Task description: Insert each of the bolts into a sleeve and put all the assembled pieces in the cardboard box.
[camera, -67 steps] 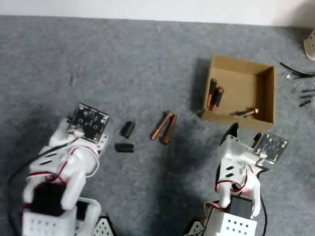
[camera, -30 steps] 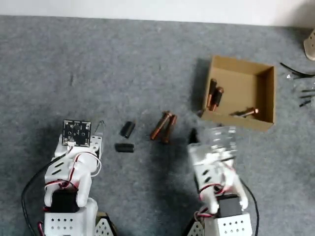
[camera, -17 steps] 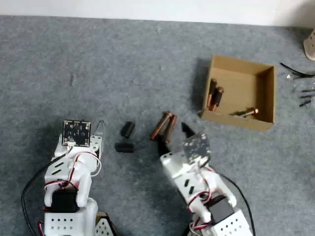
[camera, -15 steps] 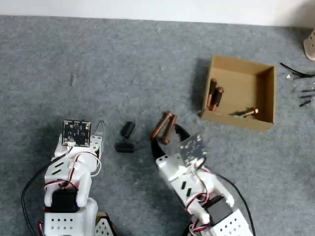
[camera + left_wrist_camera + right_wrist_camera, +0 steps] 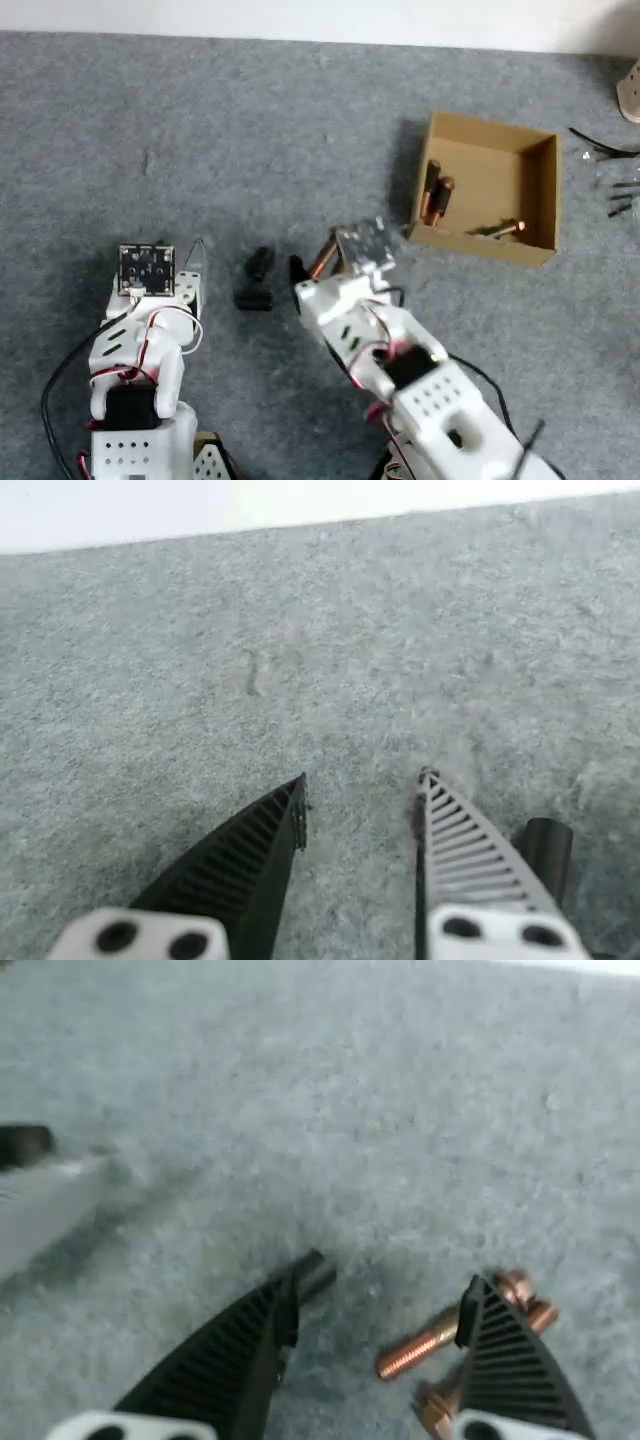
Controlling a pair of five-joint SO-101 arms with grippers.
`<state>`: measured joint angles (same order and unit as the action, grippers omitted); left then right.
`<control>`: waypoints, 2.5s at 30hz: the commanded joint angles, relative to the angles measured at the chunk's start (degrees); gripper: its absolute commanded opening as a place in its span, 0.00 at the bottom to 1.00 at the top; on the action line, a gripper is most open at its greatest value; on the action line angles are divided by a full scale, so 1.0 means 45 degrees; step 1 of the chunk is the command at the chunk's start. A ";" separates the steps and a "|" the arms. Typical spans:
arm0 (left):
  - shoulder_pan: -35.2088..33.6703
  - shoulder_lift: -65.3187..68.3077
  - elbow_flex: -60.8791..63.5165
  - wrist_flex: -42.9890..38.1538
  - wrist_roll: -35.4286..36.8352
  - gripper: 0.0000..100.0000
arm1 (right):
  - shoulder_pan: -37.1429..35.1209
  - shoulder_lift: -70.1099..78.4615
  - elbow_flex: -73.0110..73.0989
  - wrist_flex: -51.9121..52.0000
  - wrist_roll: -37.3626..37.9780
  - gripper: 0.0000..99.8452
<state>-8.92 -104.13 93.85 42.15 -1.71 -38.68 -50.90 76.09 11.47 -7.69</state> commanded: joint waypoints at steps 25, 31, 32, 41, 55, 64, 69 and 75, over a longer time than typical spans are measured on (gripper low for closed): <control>-0.0127 -0.0049 0.0068 -0.0313 0.0039 0.17 | 0.1612 0.3546 -0.0908 -0.1045 -0.0078 0.24; -0.0127 -0.0049 0.0166 -0.0352 0.0039 0.17 | 0.1651 0.3546 -0.0889 -0.0967 -0.0078 0.24; -0.0127 -0.0049 0.0166 -0.0352 0.0039 0.17 | 0.1651 0.3546 -0.0889 -0.0967 -0.0078 0.24; -0.0127 -0.0049 0.0166 -0.0352 0.0039 0.17 | 0.1670 0.3526 -0.0889 -0.0967 -0.0078 0.24; -0.0127 -0.0049 0.0205 -0.0352 0.0020 0.17 | 0.1612 0.3526 -0.0869 -0.0947 -0.0078 0.24; -0.0049 -0.0049 0.0205 -0.0371 0.0059 0.17 | 0.0459 0.3663 -0.1026 -0.0928 -0.0156 0.24; -0.0049 -0.0049 0.0166 -0.0371 0.0078 0.17 | -0.0596 0.3702 -0.2256 0.0088 -0.0156 0.24; -0.0049 -0.0049 0.0166 -0.0371 0.0078 0.17 | -0.0733 0.4679 -0.4679 0.1026 -0.1016 0.24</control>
<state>-8.92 -104.13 95.08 42.07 -1.71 -41.23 -31.82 61.14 15.52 -8.84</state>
